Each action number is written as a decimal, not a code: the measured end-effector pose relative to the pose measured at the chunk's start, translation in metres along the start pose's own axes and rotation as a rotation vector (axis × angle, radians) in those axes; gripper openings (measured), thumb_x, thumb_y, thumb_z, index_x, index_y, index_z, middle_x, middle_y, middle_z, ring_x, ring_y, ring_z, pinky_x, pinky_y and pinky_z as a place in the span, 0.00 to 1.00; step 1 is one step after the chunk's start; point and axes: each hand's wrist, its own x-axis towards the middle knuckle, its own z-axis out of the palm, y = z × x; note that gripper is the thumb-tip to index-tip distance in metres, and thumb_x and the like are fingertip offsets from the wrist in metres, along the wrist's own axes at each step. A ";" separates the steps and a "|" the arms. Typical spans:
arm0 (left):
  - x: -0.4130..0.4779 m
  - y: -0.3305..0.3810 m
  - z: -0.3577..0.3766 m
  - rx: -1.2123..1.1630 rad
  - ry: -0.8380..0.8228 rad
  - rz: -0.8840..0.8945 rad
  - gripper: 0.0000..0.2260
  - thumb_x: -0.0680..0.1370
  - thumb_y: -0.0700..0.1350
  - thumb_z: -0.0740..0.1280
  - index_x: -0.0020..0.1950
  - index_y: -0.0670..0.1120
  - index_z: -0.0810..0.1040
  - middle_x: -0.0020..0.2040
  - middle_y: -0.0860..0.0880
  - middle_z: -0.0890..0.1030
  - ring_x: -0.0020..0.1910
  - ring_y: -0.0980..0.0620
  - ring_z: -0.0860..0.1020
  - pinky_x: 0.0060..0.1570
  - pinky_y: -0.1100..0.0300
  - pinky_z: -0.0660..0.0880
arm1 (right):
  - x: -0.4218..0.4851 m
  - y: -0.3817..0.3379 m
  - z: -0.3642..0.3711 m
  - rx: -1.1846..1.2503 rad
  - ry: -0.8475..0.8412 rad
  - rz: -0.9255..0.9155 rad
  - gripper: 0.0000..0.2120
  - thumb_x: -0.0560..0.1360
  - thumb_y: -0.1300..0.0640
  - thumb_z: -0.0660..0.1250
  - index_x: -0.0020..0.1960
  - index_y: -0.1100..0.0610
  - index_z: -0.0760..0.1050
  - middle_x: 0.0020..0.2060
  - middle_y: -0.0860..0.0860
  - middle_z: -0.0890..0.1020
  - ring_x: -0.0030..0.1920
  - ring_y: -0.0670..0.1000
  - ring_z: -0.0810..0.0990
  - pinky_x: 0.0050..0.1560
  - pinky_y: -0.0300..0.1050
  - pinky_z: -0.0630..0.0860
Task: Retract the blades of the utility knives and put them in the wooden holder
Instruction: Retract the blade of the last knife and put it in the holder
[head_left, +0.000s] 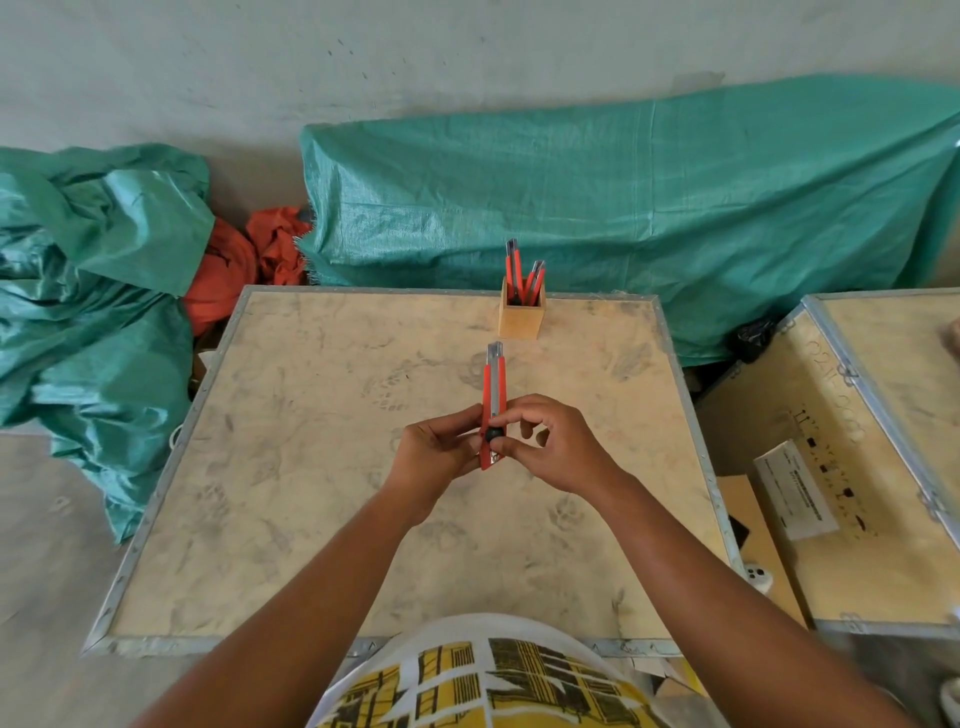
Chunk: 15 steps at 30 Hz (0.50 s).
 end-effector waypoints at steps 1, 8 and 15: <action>0.000 0.000 0.001 0.002 0.001 -0.001 0.18 0.76 0.27 0.65 0.64 0.37 0.78 0.57 0.41 0.84 0.55 0.44 0.84 0.50 0.55 0.82 | 0.000 0.000 -0.001 -0.007 0.008 -0.002 0.13 0.70 0.53 0.79 0.53 0.46 0.84 0.50 0.43 0.84 0.40 0.45 0.75 0.38 0.31 0.70; 0.002 0.001 0.005 0.009 0.014 0.001 0.17 0.76 0.27 0.66 0.61 0.41 0.81 0.56 0.41 0.85 0.54 0.44 0.85 0.48 0.55 0.83 | 0.002 -0.001 -0.006 -0.016 0.011 0.008 0.15 0.69 0.51 0.80 0.55 0.45 0.84 0.51 0.43 0.84 0.41 0.47 0.76 0.39 0.32 0.70; 0.010 0.004 0.009 0.015 -0.020 0.002 0.18 0.75 0.27 0.67 0.63 0.38 0.80 0.57 0.40 0.84 0.54 0.43 0.84 0.50 0.53 0.82 | 0.007 0.000 -0.005 -0.045 0.088 0.003 0.14 0.66 0.46 0.81 0.47 0.50 0.82 0.45 0.44 0.83 0.42 0.47 0.78 0.39 0.31 0.71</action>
